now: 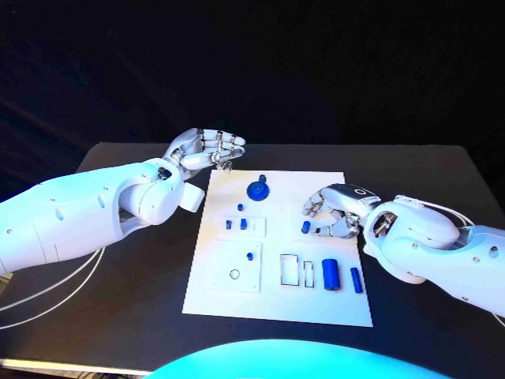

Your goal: Assemble the parts on the task board

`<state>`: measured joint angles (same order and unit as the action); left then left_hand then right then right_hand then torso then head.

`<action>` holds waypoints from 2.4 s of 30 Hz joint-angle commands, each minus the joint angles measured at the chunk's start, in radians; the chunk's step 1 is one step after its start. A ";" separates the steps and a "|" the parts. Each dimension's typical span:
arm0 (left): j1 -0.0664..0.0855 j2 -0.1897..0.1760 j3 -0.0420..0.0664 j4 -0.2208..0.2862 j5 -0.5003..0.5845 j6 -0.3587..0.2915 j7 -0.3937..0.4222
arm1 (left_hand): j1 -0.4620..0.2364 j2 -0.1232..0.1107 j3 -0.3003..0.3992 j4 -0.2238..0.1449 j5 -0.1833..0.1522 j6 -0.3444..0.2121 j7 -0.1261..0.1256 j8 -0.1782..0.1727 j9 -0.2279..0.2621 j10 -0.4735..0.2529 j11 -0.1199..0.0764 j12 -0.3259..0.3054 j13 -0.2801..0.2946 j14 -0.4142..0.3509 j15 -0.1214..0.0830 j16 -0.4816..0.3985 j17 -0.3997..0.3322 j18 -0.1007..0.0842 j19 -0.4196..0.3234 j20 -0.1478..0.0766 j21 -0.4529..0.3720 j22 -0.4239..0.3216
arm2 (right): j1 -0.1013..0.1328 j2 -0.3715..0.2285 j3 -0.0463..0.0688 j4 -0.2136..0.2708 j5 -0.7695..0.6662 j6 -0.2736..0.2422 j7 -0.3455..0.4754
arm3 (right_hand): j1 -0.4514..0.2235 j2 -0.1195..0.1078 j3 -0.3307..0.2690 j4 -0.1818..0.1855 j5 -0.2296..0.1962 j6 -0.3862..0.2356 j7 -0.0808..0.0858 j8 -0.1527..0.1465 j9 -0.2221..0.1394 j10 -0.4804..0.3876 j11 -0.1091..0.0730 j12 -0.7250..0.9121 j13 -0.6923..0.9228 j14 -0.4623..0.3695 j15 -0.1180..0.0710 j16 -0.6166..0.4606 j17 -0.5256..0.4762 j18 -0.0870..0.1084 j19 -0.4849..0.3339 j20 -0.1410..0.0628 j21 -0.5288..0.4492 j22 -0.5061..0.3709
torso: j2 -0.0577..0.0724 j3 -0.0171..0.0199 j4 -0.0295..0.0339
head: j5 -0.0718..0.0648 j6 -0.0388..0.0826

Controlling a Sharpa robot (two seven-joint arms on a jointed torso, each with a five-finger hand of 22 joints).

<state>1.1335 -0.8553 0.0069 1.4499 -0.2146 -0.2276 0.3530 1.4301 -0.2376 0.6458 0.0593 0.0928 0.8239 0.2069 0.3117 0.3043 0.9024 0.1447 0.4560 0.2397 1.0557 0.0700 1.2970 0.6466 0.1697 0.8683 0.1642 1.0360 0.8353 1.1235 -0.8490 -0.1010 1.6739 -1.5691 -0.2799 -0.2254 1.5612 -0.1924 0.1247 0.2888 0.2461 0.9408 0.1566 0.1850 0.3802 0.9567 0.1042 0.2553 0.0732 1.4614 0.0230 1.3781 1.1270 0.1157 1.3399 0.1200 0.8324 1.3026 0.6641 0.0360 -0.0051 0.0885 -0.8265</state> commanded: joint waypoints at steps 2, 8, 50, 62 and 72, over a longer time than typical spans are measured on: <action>0.000 0.000 0.001 0.004 0.003 0.016 0.001 | -0.006 0.003 -0.006 0.001 -0.002 -0.007 -0.002 0.000 -0.001 -0.008 -0.003 0.008 -0.001 -0.006 0.001 0.002 0.000 0.014 -0.003 0.003 -0.007 -0.001 | -0.002 0.004 0.000 0.002 -0.002 0.038 0.011 | 0.006 0.007 0.014 0.000 -0.005 0.018 -0.001 0.006 -0.002 0.023 -0.002 0.019 0.002 0.015 -0.004 0.010 0.016 0.004 0.016 -0.001 0.027 0.011 | -0.001 -0.0007 -0.0009 | 0.001 -0.002; 0.000 0.000 0.001 0.004 -0.003 0.018 -0.002 | -0.005 0.003 -0.006 0.000 -0.002 -0.007 -0.002 0.001 -0.001 -0.009 -0.003 0.008 -0.001 -0.007 0.001 0.002 -0.001 0.015 -0.003 0.003 -0.007 -0.001 | -0.003 0.007 0.000 0.006 0.005 0.032 0.005 | -0.013 0.017 0.043 0.001 -0.017 0.037 -0.007 0.006 -0.006 0.065 -0.011 0.042 0.003 0.025 -0.011 0.019 0.033 -0.003 0.036 -0.008 0.072 0.031 | -0.001 -0.0001 -0.0009 | 0.000 -0.003; 0.001 -0.001 0.000 0.001 -0.009 0.060 -0.020 | -0.008 0.002 -0.011 0.001 -0.004 -0.012 -0.001 0.003 -0.001 -0.016 -0.001 0.010 -0.001 -0.010 0.002 0.003 -0.004 0.015 -0.004 0.005 -0.010 -0.002 | -0.016 0.025 -0.003 0.021 -0.037 -0.021 -0.020 | -0.070 0.032 0.523 -0.160 -0.197 0.107 -0.029 0.077 0.075 0.243 -0.050 0.046 0.034 0.033 -0.046 0.025 0.048 -0.016 0.062 -0.042 0.153 0.102 | -0.002 -0.0006 -0.0006 | 0.001 -0.010; 0.000 0.003 0.000 -0.004 -0.009 0.056 -0.018 | -0.007 0.002 -0.012 0.001 -0.004 -0.014 -0.001 0.004 -0.001 -0.019 -0.001 0.011 -0.001 -0.009 0.003 0.004 -0.003 0.015 -0.004 0.005 -0.010 -0.002 | 0.017 -0.007 0.014 0.137 -0.014 -0.080 0.000 | -0.074 0.030 0.527 -0.167 -0.197 0.106 -0.029 0.078 0.078 0.247 -0.051 0.047 0.036 0.034 -0.047 0.027 0.053 -0.019 0.067 -0.043 0.171 0.108 | -0.003 -0.0015 -0.0011 | 0.000 -0.008; 0.000 0.014 0.000 -0.011 -0.009 0.057 -0.015 | -0.005 0.002 -0.012 0.000 -0.004 -0.017 0.000 0.004 -0.002 -0.023 0.000 0.011 -0.002 -0.008 0.003 0.005 -0.001 0.015 -0.003 0.005 -0.011 -0.003 | -0.001 0.072 0.018 0.173 0.035 -0.097 0.039 | -0.076 0.029 0.531 -0.173 -0.197 0.106 -0.028 0.079 0.080 0.248 -0.051 0.046 0.037 0.034 -0.047 0.028 0.054 -0.019 0.067 -0.043 0.172 0.109 | -0.004 -0.0021 -0.0019 | 0.018 -0.008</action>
<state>1.1330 -0.8443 0.0067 1.4384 -0.2209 -0.1842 0.3293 1.4301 -0.2376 0.6401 0.0593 0.0928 0.8133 0.2036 0.3117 0.3044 0.8880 0.1448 0.4643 0.2392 1.0522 0.0735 1.2970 0.6451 0.1697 0.8683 0.1641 1.0289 0.8341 1.1275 -0.7826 -0.0824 1.8428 -1.5587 -0.3612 -0.2236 1.4798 -0.1672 0.5774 0.1999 0.0459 1.0455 0.1228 0.2595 0.4587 1.1362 0.1129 0.2981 0.1085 1.4666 -0.0182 1.4023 1.1803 0.1158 1.4076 0.0805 1.0047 1.3079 0.6603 0.0341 -0.0063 0.1004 -0.8330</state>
